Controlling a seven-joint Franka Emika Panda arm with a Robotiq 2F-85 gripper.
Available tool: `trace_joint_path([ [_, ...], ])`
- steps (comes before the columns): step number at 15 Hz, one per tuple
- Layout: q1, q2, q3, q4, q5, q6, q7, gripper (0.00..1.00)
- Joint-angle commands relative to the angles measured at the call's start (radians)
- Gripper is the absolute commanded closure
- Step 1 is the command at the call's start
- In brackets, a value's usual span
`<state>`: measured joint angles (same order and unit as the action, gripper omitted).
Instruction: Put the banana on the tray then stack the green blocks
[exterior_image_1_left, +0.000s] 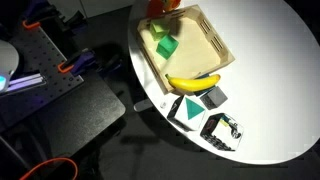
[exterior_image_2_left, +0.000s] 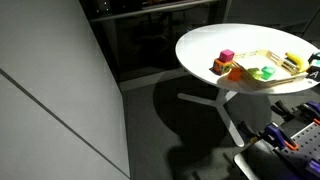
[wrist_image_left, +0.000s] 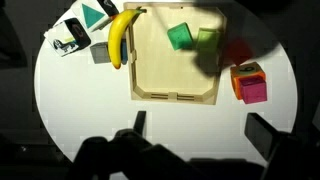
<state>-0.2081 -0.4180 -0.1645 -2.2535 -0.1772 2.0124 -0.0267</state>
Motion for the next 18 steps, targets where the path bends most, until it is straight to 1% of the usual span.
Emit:
trace_joint_path([
  [1,0.004,0.000,-0.003,0.003,-0.001,-0.002,0.001,0.00],
  [5,0.001,0.037,-0.011,0.016,0.001,-0.004,0.000,0.00],
  [11,-0.001,0.139,-0.037,0.049,0.016,-0.030,-0.018,0.00],
  [18,-0.006,0.277,-0.067,0.100,0.027,-0.131,-0.049,0.00],
])
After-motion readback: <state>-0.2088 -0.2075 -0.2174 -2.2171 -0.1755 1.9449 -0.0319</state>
